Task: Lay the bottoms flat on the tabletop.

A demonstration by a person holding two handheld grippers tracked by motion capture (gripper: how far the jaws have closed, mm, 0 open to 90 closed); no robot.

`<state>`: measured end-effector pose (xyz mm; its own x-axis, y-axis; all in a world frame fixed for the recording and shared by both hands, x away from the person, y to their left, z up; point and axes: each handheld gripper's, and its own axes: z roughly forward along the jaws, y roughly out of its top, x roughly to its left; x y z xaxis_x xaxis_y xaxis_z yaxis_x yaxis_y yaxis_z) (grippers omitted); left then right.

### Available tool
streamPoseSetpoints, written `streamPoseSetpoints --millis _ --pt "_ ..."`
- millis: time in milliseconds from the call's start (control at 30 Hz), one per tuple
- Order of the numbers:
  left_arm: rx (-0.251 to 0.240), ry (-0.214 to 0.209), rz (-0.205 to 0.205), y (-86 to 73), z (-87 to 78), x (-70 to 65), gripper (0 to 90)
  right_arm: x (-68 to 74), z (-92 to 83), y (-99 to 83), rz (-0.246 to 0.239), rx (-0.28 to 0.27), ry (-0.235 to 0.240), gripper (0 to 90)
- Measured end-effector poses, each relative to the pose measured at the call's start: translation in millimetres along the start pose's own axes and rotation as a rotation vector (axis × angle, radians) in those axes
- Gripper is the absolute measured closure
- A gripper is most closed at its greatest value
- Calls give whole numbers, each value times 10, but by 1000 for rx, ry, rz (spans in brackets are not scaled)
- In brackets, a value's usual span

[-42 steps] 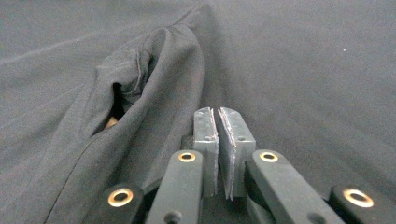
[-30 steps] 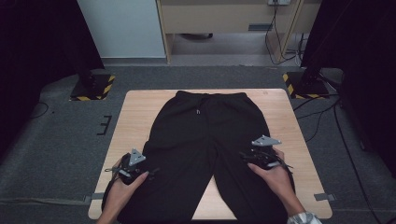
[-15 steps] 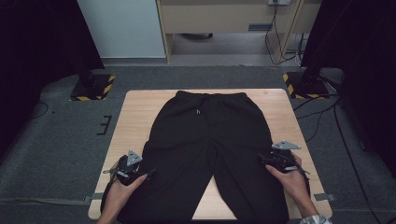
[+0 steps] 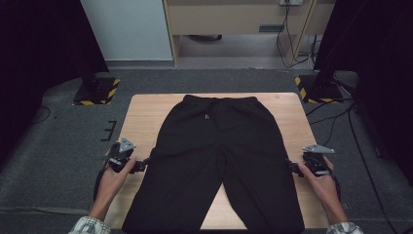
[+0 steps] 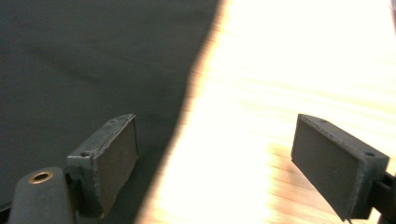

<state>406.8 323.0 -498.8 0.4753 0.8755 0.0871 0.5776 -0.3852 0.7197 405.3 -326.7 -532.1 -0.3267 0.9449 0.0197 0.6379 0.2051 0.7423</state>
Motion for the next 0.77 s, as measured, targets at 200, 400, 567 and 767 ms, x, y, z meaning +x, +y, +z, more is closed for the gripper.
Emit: streamPoseSetpoints --millis 200,400,567,767 --pt "33 37 -72 -100 199 211 71 -149 52 -17 37 8 -50 191" --pt "32 6 -118 -229 314 180 54 -139 45 -27 31 16 -54 176" --pt "25 9 -121 -293 255 140 43 -114 -26 -95 26 13 -52 176" --pt "29 14 -129 -320 224 123 29 -53 -100 -159 28 15 -46 176"
